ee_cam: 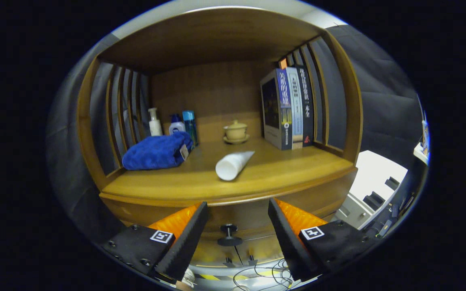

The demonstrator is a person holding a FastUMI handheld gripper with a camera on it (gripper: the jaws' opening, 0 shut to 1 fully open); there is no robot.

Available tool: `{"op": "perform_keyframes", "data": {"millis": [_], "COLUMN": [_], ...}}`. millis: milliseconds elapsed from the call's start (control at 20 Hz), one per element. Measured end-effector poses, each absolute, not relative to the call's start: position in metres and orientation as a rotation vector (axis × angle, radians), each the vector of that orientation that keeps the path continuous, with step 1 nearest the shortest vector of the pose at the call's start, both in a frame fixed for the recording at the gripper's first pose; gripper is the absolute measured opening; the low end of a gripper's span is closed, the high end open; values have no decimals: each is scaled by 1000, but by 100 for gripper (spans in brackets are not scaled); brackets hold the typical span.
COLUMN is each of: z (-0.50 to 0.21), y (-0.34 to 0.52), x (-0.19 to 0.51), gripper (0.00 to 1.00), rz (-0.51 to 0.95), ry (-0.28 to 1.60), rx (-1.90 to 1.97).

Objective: Pull open the drawer, take out the items inside it, and place them on the countertop above the cabinet.

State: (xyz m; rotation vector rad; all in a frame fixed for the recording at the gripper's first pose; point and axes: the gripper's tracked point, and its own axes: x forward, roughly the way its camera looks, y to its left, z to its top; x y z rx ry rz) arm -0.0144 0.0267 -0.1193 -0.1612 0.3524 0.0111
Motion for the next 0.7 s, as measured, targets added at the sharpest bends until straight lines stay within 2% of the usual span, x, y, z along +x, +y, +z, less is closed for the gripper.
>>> {"op": "perform_keyframes", "data": {"millis": [450,700], "z": [63,116], "y": [42,40], "x": [-64,-97], "gripper": [99,98], "rz": [41,38], "ry": [128,49], "rx": [-190,-199]}}
